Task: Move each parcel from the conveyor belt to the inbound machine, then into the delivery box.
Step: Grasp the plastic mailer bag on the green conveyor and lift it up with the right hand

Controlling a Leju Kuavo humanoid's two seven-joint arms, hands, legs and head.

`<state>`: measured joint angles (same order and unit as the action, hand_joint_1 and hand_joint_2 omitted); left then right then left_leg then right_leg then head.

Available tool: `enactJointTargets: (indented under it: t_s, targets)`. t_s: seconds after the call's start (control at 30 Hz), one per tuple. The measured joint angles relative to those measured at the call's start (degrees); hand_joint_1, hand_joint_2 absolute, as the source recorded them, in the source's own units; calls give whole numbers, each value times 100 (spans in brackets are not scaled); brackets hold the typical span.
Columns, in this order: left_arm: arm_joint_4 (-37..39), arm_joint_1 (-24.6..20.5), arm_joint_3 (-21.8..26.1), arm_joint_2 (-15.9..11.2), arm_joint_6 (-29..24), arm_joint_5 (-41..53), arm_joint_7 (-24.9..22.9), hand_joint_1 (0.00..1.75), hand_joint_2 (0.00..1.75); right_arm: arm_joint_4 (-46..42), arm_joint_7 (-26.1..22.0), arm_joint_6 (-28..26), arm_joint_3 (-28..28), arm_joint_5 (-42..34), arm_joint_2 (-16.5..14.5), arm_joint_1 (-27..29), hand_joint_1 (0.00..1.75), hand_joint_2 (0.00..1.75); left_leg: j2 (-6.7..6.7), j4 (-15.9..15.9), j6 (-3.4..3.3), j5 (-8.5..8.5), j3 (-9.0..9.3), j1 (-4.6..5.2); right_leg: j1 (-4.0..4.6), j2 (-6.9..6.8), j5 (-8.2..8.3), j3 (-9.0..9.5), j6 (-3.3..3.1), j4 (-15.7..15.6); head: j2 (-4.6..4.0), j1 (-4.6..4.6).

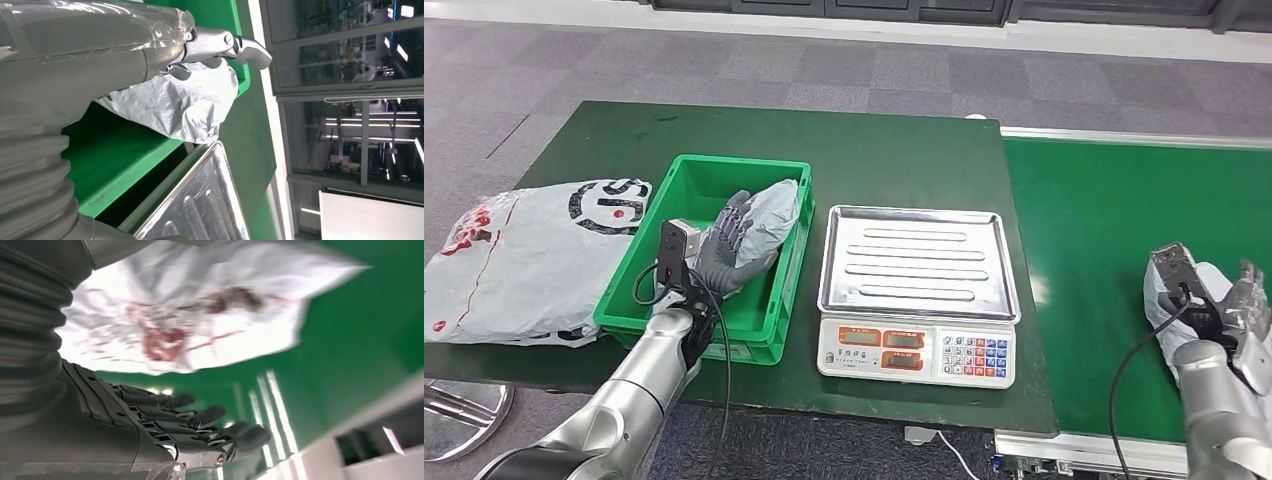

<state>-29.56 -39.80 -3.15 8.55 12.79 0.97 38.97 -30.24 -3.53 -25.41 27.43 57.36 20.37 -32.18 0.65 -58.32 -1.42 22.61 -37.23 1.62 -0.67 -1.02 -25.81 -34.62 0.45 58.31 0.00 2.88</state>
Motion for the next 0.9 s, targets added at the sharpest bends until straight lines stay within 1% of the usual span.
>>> enactJointTargets:
  t_s: [0.07,0.17,0.2,0.37,0.43,0.5,0.57,0.6,0.63,0.67,0.7,0.73,0.77,0.8,0.83,0.9]
  targets:
    - [10,-10,0,6,16,31,9,0,175,-218,-340,-258,13,-369,-50,99,0,175,9,0,0,0,0,0,-1,-7,-2,0,-1,0,0,-1]
    - [56,-45,0,24,48,72,15,0,175,-493,-1190,-1019,84,-1092,-81,280,0,175,19,1,1,2,-2,0,-1,-16,-6,2,0,0,0,-2]
    - [73,-55,0,28,50,75,15,0,175,-559,-1356,-1151,109,-1238,-83,322,0,175,18,1,2,4,-2,0,-1,-16,-8,2,-1,0,0,-2]
    - [148,-98,0,41,61,75,33,0,175,-760,-1623,-1341,157,-1488,-91,481,0,175,15,1,2,6,-2,1,-2,-13,-9,0,-1,0,0,-2]
    - [175,-113,0,44,62,75,37,0,175,-796,-1629,-1380,157,-1525,-92,500,0,175,15,1,1,5,-1,1,-3,-13,-8,1,-1,0,0,-2]
    - [198,-125,0,46,62,75,41,0,175,-803,-1537,-1387,157,-1499,-92,505,0,175,15,1,1,5,-1,2,-3,-13,-8,2,0,0,0,-2]
    - [220,-136,0,49,62,75,45,0,175,-797,-1328,-1360,157,-1380,-90,505,0,175,15,1,0,4,-1,2,-4,-13,-8,2,0,0,0,-2]
    - [233,-143,0,50,62,75,45,0,175,-775,-1127,-1293,157,-1259,-82,494,0,175,15,1,0,4,-1,2,-4,-13,-8,2,0,0,0,-2]
    - [249,-151,0,50,66,76,43,0,175,-713,-785,-1119,155,-1071,-60,468,0,175,15,1,0,4,0,2,-4,-14,-8,2,0,0,0,-2]
    - [265,-161,0,50,70,79,38,0,175,-599,-287,-778,145,-822,-18,427,0,175,15,1,0,4,0,2,-4,-14,-8,2,0,0,0,-2]
    - [280,-172,0,52,77,85,29,0,175,-446,310,-277,125,-552,42,385,0,175,16,1,-1,4,1,2,-4,-15,-8,2,0,-1,0,-1]
    - [295,-183,0,55,84,93,16,0,175,-271,914,321,95,-296,109,352,0,175,18,1,-2,3,0,2,-4,-16,-9,3,1,-1,0,-2]
    - [311,-194,0,57,87,102,1,0,175,-101,1406,919,56,-93,172,341,0,175,21,1,-3,3,-2,2,-4,-18,-8,3,1,-1,0,-2]
    - [325,-205,0,60,87,107,-11,0,175,49,1727,1423,18,47,221,347,0,175,22,1,-3,2,-4,4,-5,-19,-8,3,2,-1,0,-2]
    - [339,-214,0,60,84,109,-20,0,175,175,1899,1783,-23,144,252,356,0,175,23,1,-3,3,-5,5,-6,-19,-7,2,3,-1,0,-2]
    - [361,-228,0,59,74,109,-21,0,175,375,2039,2185,-111,283,291,325,0,175,17,1,-2,4,-4,6,-7,-14,-5,1,4,0,0,-2]
